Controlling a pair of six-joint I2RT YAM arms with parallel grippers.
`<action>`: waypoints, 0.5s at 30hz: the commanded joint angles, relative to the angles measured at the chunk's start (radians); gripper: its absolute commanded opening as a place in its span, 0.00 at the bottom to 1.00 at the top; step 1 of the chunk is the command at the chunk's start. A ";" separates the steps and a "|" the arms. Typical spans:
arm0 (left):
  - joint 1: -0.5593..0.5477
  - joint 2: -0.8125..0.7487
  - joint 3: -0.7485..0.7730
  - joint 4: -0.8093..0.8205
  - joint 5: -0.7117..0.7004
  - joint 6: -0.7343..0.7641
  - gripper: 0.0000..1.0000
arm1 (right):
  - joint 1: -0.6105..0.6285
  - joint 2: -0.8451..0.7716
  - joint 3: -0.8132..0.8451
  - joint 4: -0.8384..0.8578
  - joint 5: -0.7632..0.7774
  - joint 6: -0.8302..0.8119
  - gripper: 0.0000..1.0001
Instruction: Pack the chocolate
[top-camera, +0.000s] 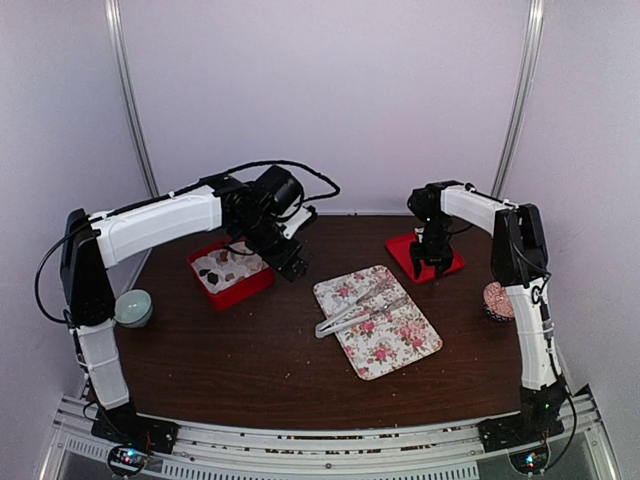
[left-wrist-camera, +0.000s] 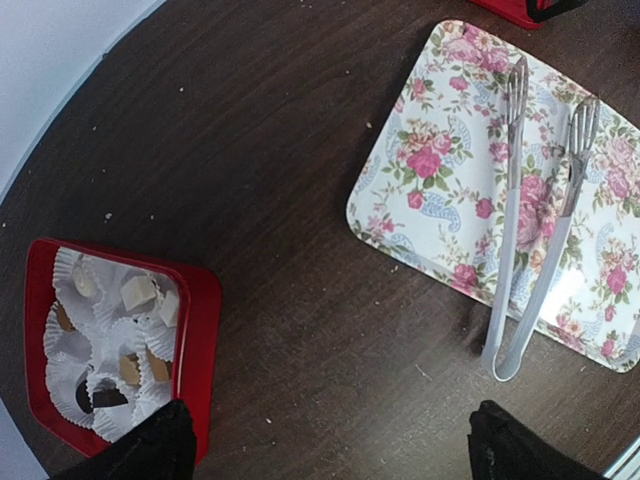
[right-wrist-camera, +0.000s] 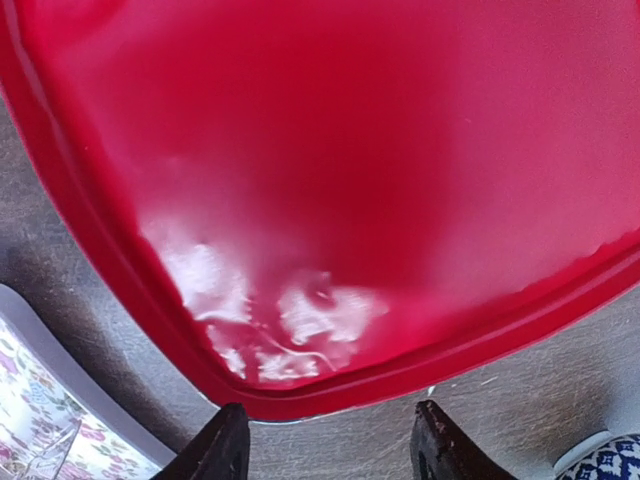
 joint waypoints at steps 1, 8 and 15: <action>0.013 -0.050 -0.020 0.040 -0.015 0.023 0.98 | 0.020 0.016 0.016 -0.019 0.024 0.035 0.56; 0.019 -0.071 -0.043 0.047 -0.022 0.037 0.98 | 0.058 -0.018 -0.115 0.035 -0.013 0.086 0.55; 0.023 -0.091 -0.075 0.058 -0.015 0.041 0.98 | 0.059 -0.074 -0.216 0.128 -0.111 0.125 0.55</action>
